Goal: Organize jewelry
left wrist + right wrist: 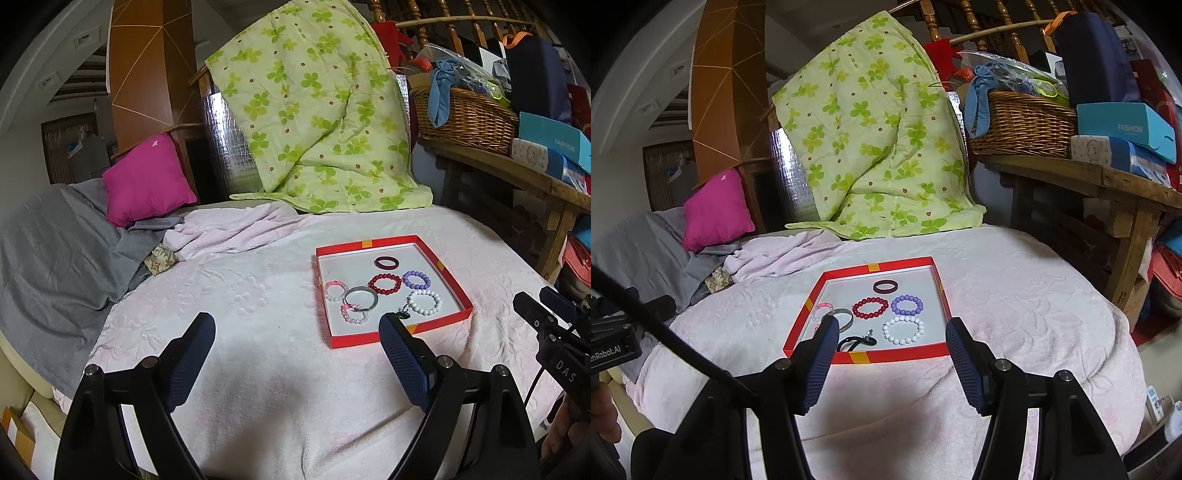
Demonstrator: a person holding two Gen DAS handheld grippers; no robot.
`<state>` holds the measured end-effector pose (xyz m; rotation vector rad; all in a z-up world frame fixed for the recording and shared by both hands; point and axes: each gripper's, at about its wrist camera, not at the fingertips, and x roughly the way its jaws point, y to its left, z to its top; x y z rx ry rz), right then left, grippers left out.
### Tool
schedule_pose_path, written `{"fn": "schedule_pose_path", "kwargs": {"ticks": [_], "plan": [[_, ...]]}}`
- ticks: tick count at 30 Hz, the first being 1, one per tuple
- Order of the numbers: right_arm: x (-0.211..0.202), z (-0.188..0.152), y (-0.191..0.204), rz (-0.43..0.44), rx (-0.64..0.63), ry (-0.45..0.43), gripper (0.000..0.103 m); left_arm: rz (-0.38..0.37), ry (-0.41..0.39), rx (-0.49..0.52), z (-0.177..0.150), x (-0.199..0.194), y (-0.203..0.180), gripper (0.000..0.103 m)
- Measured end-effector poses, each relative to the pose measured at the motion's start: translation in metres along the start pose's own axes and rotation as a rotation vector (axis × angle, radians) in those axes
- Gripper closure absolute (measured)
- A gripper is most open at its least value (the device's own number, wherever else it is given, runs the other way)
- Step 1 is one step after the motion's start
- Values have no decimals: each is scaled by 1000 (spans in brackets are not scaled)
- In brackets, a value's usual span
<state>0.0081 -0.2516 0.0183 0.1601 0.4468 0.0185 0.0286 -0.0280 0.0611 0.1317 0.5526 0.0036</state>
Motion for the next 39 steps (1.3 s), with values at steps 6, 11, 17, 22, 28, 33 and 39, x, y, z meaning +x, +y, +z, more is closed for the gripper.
{"fn": "schedule_pose_path", "kwargs": {"ticks": [6,11,17,22,28,33,39], "plan": [[2,-1,8,3,-13,8,38,-6,4,-8,-1,2,5,13],[5,-1,14,6,-18,15,38,-8,6,-10,-3,3,8,13],[8,-2,24,6,-40,23,38,-12,7,-24,-5,6,15,13],[10,-5,28,6,-52,31,38,-7,9,-27,-6,7,16,13],[11,-5,28,6,-56,35,38,-3,15,-28,-7,10,15,13],[10,-5,25,0,-54,35,38,0,21,-26,-7,12,11,13],[8,-4,16,-10,-34,35,38,-3,18,-12,-7,13,6,13]]}}
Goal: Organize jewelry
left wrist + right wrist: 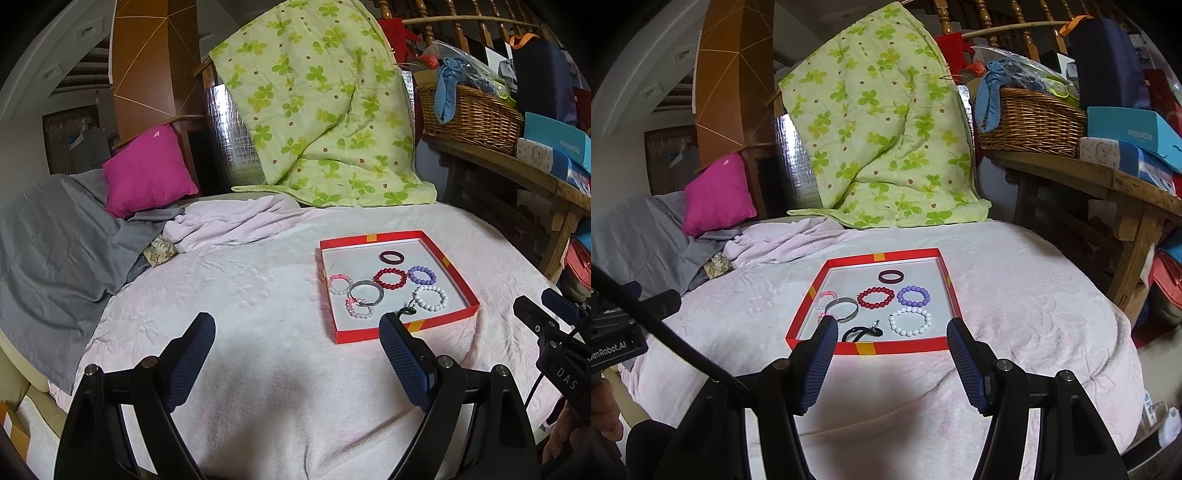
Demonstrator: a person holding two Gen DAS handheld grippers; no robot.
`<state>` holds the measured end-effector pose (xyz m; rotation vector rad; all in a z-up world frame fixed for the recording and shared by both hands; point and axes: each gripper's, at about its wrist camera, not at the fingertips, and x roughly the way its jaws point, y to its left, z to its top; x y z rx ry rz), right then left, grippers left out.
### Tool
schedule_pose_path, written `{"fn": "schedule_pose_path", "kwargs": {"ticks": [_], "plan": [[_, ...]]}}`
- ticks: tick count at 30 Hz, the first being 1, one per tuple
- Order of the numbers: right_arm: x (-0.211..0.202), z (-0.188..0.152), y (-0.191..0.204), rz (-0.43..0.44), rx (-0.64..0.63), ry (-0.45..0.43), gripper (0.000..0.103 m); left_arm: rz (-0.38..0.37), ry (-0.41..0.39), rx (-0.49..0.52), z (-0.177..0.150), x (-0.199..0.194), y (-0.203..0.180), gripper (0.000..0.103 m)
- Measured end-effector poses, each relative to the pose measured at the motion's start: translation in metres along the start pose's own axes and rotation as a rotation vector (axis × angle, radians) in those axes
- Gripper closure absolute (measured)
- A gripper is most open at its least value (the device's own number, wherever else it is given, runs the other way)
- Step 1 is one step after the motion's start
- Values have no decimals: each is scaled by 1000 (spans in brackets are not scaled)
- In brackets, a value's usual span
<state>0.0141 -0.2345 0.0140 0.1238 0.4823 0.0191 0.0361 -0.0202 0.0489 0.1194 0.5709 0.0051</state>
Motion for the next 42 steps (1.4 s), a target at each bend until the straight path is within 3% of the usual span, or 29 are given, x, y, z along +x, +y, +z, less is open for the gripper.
{"fn": "schedule_pose_path", "kwargs": {"ticks": [42], "plan": [[1,-6,-3,-17,-23,16,38,-9,17,7,-4,7,-4,13]]}}
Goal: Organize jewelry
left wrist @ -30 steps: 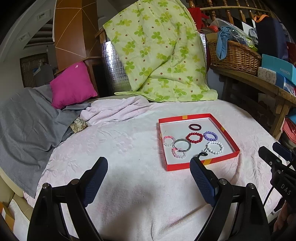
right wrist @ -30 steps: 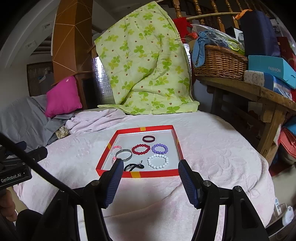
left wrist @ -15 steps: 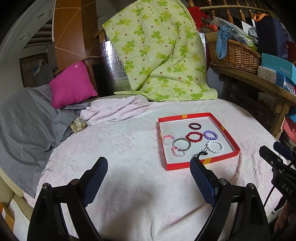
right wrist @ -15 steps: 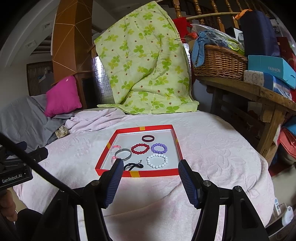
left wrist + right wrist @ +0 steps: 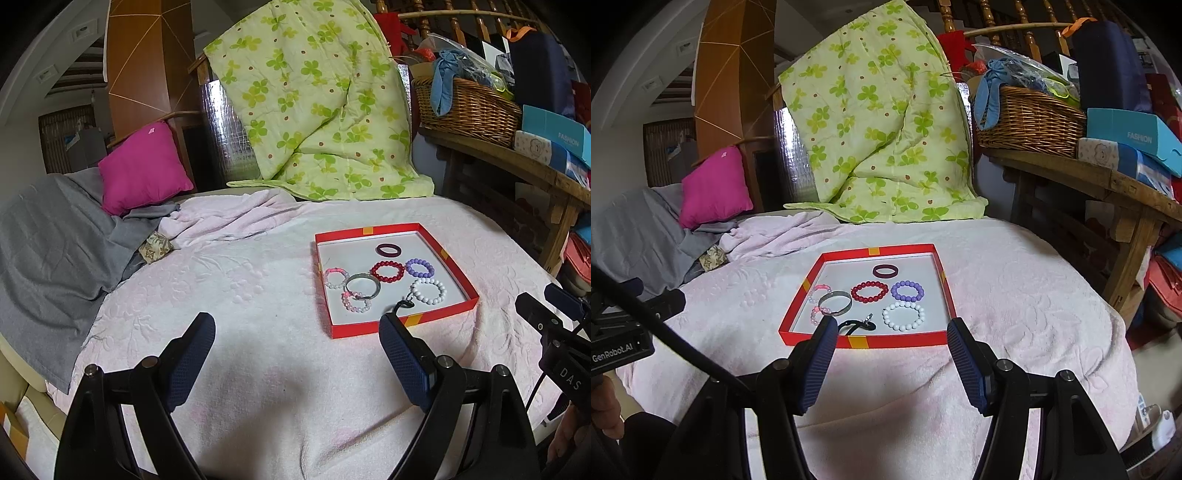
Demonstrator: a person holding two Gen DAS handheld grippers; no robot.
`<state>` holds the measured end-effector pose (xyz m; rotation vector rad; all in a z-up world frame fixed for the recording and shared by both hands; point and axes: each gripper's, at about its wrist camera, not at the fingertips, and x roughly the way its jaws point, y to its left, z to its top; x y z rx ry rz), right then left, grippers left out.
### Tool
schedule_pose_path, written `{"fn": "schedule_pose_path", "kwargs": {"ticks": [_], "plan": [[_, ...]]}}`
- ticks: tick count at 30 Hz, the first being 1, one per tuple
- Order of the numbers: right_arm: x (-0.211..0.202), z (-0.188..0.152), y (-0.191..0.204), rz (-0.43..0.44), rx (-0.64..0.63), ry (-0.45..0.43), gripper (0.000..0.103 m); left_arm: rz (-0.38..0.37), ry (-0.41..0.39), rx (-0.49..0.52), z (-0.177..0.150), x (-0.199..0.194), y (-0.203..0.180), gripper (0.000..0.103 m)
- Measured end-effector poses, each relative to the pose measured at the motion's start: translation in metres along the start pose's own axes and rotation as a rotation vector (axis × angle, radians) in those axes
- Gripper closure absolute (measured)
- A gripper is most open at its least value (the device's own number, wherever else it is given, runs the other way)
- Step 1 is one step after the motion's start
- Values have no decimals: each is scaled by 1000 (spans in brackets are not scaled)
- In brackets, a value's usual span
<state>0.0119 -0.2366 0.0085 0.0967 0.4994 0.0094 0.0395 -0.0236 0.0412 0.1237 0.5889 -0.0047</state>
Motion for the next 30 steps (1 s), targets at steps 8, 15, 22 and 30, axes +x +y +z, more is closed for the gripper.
{"fn": "schedule_pose_path", "kwargs": {"ticks": [8,15,22,30], "plan": [[2,0,0,-6,-2,7,38,-3,5,-1,-2,3,-1,13],[5,-1,3,-12,-9,19,38,-7,11,-8,-3,10,1,13],[9,-2,6,-22,-21,30,38,-10,8,-5,-2,17,0,13],[18,-3,9,-36,-17,57,38,-12,7,4,0,28,-1,13]]}}
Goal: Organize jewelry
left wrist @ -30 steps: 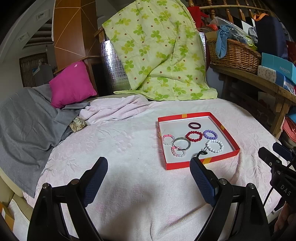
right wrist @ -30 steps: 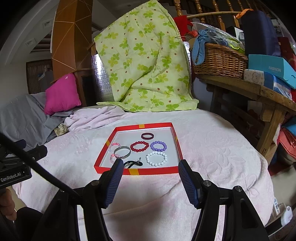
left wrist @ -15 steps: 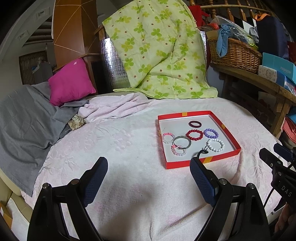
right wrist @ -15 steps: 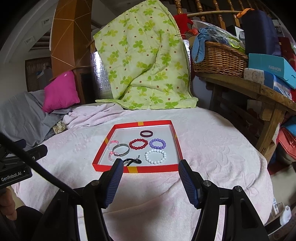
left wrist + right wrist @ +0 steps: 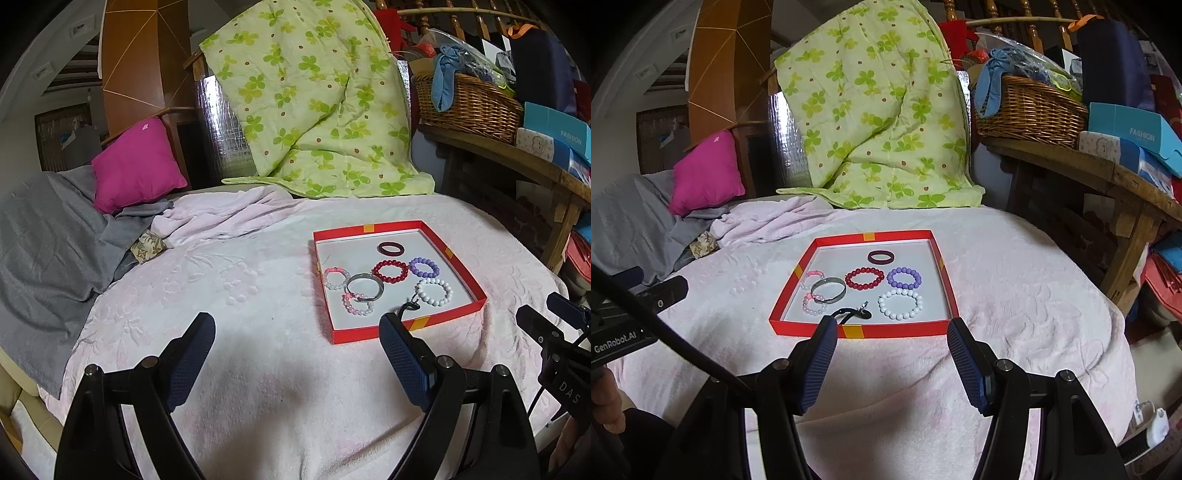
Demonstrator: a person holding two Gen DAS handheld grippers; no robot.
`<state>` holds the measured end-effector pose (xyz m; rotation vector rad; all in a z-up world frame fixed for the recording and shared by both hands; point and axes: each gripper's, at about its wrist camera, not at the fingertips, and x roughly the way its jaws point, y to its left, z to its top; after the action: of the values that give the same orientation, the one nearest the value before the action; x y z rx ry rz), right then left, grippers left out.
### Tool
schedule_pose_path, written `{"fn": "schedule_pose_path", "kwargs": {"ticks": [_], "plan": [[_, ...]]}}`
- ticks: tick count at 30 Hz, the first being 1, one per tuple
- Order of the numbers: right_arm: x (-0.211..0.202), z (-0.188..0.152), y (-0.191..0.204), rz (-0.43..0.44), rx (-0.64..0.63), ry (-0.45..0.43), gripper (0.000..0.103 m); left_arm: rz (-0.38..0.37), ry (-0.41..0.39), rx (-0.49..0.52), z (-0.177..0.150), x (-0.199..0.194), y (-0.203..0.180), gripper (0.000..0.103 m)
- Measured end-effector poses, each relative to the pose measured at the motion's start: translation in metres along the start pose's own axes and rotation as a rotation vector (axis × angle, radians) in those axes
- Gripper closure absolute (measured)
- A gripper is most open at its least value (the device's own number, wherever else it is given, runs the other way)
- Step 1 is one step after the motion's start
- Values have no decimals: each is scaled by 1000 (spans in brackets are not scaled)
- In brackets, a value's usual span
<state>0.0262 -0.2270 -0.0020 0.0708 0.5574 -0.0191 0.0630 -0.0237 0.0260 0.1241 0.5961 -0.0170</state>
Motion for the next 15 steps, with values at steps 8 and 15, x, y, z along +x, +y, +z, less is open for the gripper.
{"fn": "schedule_pose_path", "kwargs": {"ticks": [8,15], "plan": [[5,1,7,-2,0,5,38,7,-2,-4,-1,3,4,13],[10,2,12,-2,3,12,38,-2,-12,-16,-2,3,10,13]]}}
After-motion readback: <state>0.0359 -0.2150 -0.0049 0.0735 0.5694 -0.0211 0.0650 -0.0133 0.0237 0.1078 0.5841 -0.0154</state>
